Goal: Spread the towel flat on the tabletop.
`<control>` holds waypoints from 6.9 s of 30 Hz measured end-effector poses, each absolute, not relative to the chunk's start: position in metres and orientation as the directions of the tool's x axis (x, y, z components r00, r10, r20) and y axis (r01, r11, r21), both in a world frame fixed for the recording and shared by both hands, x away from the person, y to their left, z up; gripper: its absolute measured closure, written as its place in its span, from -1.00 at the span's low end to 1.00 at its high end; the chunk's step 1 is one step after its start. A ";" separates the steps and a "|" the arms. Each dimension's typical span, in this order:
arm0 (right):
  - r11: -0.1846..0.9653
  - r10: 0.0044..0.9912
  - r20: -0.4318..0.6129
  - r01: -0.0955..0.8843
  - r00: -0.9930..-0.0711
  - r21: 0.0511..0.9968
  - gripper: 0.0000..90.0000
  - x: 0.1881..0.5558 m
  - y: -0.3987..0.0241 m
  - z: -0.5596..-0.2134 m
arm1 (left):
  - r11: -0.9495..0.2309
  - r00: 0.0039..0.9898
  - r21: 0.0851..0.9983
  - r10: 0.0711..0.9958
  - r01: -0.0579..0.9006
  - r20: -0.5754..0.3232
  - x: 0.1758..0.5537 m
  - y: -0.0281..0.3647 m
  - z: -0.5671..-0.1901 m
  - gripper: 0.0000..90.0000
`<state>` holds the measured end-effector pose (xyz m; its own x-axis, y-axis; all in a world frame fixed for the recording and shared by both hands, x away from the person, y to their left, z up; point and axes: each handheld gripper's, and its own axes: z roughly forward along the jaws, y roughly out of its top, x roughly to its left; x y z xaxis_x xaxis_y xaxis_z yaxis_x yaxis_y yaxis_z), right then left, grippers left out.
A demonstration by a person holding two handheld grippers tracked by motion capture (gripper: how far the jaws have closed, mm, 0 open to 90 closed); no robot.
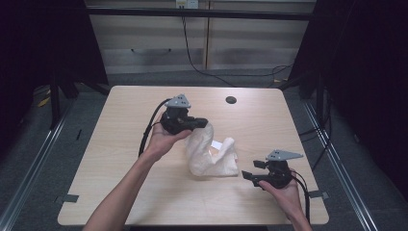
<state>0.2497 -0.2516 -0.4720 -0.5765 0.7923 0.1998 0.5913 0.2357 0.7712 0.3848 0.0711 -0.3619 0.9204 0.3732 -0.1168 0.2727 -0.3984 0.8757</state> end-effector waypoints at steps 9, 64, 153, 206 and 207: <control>0.232 0.796 0.199 0.592 -0.572 0.772 -0.29 0.250 -0.253 -0.472 | -0.351 0.934 0.921 0.355 0.171 -0.038 0.369 0.087 -0.314 0.96; 0.426 0.701 0.169 0.597 -0.693 0.679 0.30 0.398 -0.159 -0.494 | -0.327 0.749 0.795 0.624 0.511 -0.224 0.353 0.248 -0.480 0.95; 0.148 0.732 0.182 0.414 -0.656 0.898 0.99 0.355 -0.244 -0.365 | -0.188 0.792 0.930 0.592 0.315 -0.148 0.371 0.225 -0.397 0.95; 0.262 0.699 0.253 0.569 -0.669 0.780 0.60 0.200 -0.253 -0.472 | -0.372 0.821 0.815 0.534 0.444 -0.204 0.271 0.237 -0.484 0.62; 0.255 0.702 0.254 0.568 -0.665 0.783 0.58 0.202 -0.254 -0.472 | -0.364 0.816 0.814 0.536 0.452 -0.214 0.272 0.238 -0.483 0.57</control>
<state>0.2021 -0.2541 -0.4716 -0.6653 0.7022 0.2535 0.5678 0.2554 0.7825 0.2717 0.2376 -0.4833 0.8165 0.5364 -0.2137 0.4523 -0.3639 0.8143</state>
